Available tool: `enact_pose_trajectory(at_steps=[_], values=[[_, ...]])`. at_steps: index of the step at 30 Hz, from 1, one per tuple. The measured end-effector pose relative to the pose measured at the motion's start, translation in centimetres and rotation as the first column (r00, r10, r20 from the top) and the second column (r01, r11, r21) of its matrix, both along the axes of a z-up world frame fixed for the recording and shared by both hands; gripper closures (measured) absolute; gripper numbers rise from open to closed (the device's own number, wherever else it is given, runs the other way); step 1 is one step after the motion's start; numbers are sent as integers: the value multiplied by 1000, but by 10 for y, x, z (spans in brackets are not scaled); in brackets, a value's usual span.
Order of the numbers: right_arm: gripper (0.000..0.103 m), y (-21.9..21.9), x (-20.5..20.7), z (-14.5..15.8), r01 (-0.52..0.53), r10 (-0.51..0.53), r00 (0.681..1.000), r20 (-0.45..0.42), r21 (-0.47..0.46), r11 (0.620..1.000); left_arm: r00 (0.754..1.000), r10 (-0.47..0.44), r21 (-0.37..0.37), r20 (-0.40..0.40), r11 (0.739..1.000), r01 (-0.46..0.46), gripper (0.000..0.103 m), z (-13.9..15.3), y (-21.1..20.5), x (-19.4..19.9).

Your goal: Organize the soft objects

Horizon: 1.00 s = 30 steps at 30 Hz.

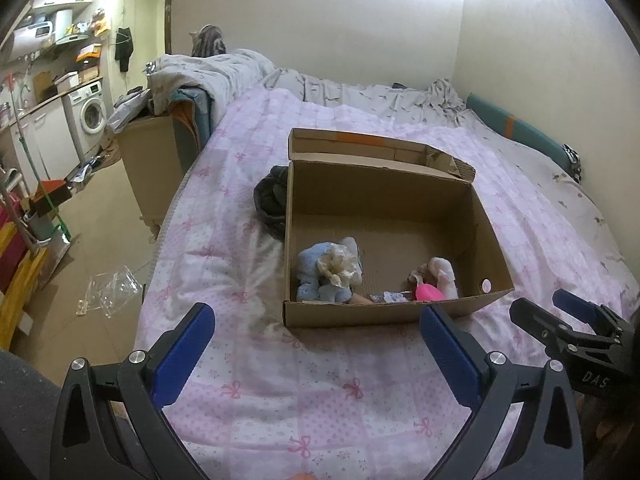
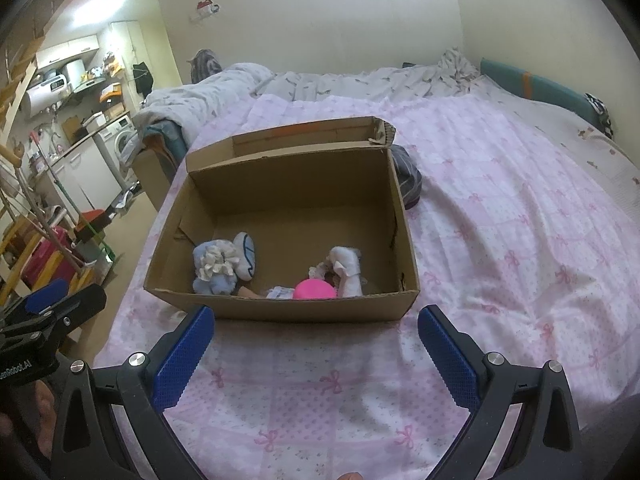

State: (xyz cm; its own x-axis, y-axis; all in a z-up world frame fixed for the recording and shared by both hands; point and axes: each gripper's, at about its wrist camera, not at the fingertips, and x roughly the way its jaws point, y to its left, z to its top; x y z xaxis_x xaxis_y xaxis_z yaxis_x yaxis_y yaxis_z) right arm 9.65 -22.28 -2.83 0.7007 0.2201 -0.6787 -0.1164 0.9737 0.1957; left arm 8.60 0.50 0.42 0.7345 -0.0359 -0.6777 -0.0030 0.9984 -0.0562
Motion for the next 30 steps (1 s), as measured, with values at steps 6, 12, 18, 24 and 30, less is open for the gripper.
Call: enact_pose_trajectory(at_steps=[6, 12, 18, 24, 30], values=[[0, 1, 0, 0, 0, 0, 1000, -1, -4, 1000, 1000, 0, 0, -2, 1000, 0, 1, 0, 0, 0], [0, 1, 0, 0, -1, 1, 1000, 1, -1, 1000, 1000, 1, 1, -2, 1000, -1, 1, -1, 0, 0], [0, 0, 1, 0, -2, 2, 1000, 5, 3, 1000, 1000, -3, 2, -4, 1000, 3, 1, -5, 0, -1], [0, 0, 1, 0, -2, 2, 1000, 7, 3, 1000, 1000, -3, 1, -7, 1000, 3, 1, -6, -1, -1], [0, 0, 1, 0, -2, 2, 1000, 8, 2, 1000, 1000, -8, -9, -6, 1000, 8, 1, -6, -1, -2]])
